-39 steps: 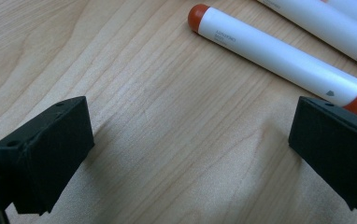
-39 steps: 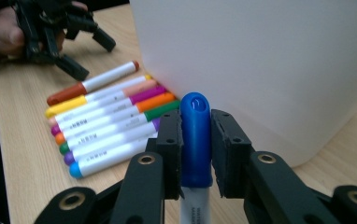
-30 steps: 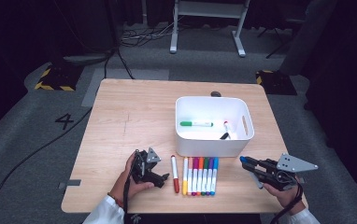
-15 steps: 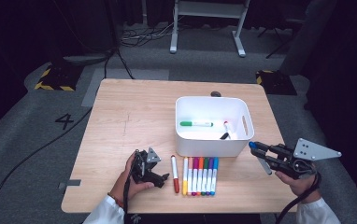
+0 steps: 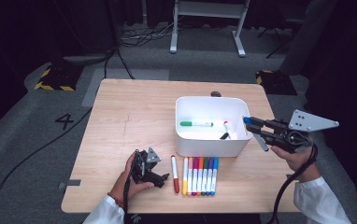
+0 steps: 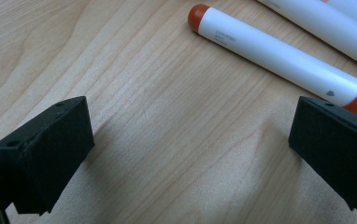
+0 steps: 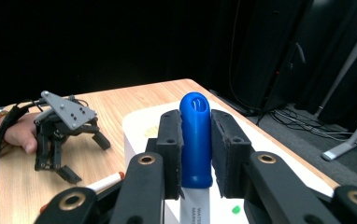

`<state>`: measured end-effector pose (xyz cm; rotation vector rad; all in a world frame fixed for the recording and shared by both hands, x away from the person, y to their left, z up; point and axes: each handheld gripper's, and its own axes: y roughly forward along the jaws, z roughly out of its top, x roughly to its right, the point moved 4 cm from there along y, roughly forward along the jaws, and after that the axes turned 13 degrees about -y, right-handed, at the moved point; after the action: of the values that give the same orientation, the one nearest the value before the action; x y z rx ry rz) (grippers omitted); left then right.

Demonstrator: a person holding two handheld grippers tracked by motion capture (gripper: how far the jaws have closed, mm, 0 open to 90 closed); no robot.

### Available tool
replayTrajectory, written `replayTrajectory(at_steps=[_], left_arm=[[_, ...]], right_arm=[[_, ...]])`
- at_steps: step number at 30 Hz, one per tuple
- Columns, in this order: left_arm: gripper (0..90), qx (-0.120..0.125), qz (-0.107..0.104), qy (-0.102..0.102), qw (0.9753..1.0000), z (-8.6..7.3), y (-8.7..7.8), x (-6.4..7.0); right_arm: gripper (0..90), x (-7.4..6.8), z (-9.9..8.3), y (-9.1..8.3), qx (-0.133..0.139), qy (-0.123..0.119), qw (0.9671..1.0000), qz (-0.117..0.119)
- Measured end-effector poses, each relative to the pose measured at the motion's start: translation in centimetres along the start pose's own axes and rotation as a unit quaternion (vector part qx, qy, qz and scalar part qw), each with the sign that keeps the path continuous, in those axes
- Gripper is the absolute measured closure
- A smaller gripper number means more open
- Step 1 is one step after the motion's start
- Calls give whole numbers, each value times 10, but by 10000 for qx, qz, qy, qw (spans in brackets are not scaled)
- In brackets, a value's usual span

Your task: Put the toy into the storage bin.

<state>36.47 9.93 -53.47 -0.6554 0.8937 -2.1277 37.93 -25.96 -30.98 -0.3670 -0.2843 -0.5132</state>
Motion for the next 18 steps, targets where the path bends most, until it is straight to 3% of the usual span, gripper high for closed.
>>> replayTrajectory(at_steps=[10,18], left_arm=[[4,4,14,-7,10000,0,0,0],[4,10,15,-7,10000,0,0,1]], right_arm=[[748,12,17,34,-127,-103,9996,228],[748,18,14,63,-405,-190,9984,357]])
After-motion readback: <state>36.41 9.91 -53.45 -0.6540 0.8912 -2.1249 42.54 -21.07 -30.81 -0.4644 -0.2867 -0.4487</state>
